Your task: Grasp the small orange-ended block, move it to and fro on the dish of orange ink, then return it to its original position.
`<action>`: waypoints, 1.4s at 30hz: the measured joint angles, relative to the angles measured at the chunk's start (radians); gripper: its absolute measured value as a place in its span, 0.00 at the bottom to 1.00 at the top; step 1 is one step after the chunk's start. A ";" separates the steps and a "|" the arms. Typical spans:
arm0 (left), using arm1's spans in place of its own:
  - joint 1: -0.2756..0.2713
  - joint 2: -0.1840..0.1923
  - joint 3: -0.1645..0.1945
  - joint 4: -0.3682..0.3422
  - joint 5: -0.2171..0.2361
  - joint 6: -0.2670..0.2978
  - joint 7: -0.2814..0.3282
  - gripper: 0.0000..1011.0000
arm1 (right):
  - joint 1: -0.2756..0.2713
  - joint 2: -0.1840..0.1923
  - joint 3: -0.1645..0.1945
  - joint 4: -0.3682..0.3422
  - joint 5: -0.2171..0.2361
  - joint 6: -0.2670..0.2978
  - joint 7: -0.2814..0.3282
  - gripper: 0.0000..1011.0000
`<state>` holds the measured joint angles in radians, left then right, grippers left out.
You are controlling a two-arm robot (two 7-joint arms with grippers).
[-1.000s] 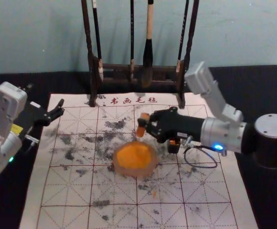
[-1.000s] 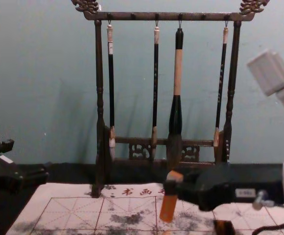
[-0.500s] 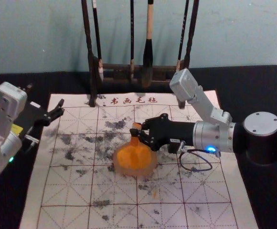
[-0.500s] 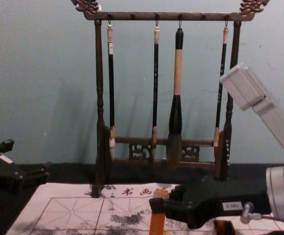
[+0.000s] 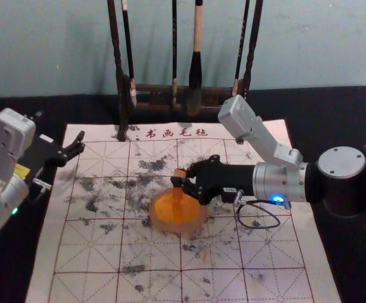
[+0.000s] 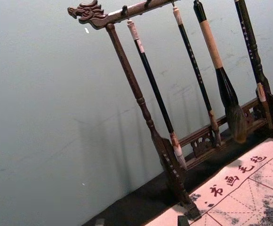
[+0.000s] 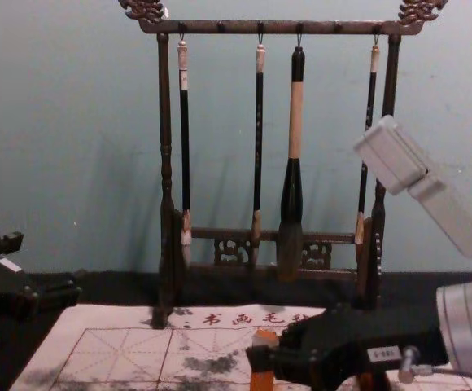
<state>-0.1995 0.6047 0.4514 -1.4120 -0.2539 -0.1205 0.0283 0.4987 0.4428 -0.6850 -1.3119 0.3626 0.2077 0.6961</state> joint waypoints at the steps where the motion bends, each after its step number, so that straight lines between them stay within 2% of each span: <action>1: 0.000 0.000 0.000 0.000 0.000 0.000 0.000 0.99 | 0.000 -0.001 -0.002 0.002 0.000 0.000 -0.001 0.11; 28: 0.000 0.000 0.000 0.000 0.000 0.000 0.000 0.99 | 0.006 -0.024 -0.012 0.037 -0.026 -0.028 -0.025 0.11; 42: 0.000 0.000 0.000 0.000 0.000 0.000 0.000 0.99 | -0.016 -0.002 -0.004 0.008 -0.037 -0.035 -0.028 0.11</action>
<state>-0.1995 0.6047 0.4514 -1.4120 -0.2539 -0.1206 0.0283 0.4831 0.4409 -0.6895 -1.3034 0.3252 0.1729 0.6679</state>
